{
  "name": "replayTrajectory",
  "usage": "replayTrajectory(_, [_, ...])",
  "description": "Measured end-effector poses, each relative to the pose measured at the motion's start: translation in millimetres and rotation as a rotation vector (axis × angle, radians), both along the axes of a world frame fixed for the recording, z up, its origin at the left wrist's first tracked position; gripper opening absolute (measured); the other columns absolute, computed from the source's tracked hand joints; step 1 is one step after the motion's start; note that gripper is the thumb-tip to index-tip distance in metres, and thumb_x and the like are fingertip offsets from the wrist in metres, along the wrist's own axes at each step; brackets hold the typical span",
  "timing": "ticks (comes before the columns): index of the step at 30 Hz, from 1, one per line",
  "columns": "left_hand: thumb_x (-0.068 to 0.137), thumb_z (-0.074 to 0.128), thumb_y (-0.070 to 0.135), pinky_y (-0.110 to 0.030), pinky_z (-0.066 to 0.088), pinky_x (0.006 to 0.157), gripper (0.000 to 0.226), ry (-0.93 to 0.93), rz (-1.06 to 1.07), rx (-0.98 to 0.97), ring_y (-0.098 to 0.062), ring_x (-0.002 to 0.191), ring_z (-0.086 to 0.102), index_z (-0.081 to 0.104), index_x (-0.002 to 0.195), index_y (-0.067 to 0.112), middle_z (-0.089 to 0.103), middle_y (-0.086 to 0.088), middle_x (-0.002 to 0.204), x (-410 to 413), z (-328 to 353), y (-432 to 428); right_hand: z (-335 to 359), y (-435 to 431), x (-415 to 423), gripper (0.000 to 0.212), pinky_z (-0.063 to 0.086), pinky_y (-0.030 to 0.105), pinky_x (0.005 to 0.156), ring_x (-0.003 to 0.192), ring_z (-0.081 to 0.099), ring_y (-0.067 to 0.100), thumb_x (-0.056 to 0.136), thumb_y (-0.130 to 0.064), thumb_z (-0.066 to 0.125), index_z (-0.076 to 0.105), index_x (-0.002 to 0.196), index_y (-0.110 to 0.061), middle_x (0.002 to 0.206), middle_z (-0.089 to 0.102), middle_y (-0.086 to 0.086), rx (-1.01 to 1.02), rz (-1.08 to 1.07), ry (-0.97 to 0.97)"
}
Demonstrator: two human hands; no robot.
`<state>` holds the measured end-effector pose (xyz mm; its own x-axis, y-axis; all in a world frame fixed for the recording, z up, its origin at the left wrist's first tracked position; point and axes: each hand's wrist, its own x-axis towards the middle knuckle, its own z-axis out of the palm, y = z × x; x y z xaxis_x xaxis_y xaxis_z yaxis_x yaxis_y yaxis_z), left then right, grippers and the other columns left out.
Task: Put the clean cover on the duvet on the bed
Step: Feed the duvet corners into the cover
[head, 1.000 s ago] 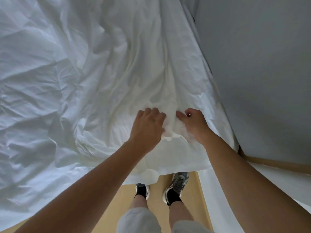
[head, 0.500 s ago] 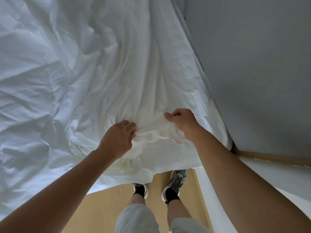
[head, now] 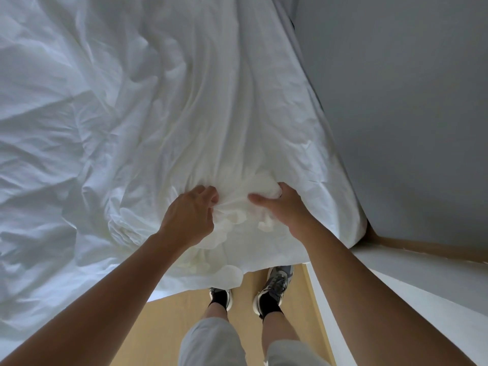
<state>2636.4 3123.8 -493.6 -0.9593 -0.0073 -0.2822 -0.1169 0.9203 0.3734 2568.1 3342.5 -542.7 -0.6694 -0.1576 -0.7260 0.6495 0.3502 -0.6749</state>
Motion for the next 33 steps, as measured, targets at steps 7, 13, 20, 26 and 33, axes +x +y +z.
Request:
replayTrajectory(7, [0.09,0.072,0.036,-0.043,0.048,0.082,0.033,0.243,-0.027,-0.182,-0.031,0.092,0.058,0.066,0.115,0.014,0.059,-0.011,0.108,-37,2,11,5,-4,-29,0.03,0.057,0.054,0.092,0.094,0.074,0.032,0.082,-0.021,0.083,0.071,0.106,-0.009,0.101,0.077,0.01,-0.131,-0.218,-0.135])
replayTrajectory(13, [0.095,0.066,0.036,-0.037,0.045,0.086,0.024,0.113,0.043,-0.137,-0.027,0.092,0.063,0.065,0.105,0.015,0.067,-0.004,0.098,-56,-10,-3,11,-12,-43,0.029,0.059,0.054,0.088,0.083,0.07,0.028,0.073,0.006,0.075,0.064,0.08,-0.019,0.084,0.073,0.001,-0.071,-0.179,0.0])
replayTrajectory(20, [0.068,0.094,0.029,-0.023,0.051,0.047,0.029,-0.082,0.446,0.435,-0.009,0.051,0.062,0.067,0.07,0.019,0.064,0.006,0.06,-60,1,-49,21,-15,-53,0.018,0.056,0.035,0.073,0.075,0.069,0.02,0.08,-0.033,0.083,0.072,0.068,-0.026,0.08,0.073,0.0,-0.114,-0.251,0.041])
replayTrajectory(26, [0.05,0.099,0.032,-0.025,0.052,0.047,0.04,-0.121,0.659,0.693,-0.013,0.05,0.06,0.07,0.068,0.011,0.062,0.0,0.055,-50,-7,-85,43,-2,-73,0.047,0.053,0.036,0.09,0.104,0.069,0.021,0.069,-0.051,0.088,0.076,0.099,-0.017,0.106,0.075,0.0,-0.01,-0.178,-0.075])
replayTrajectory(33, [0.054,0.099,0.033,-0.037,0.059,0.064,0.041,-0.167,0.644,0.572,-0.02,0.052,0.066,0.067,0.07,0.013,0.067,-0.004,0.056,-30,-22,-107,62,12,-78,0.017,0.056,0.028,0.05,0.066,0.075,0.021,0.092,-0.025,0.071,0.073,0.097,-0.008,0.088,0.076,0.01,-0.107,-0.187,-0.319])
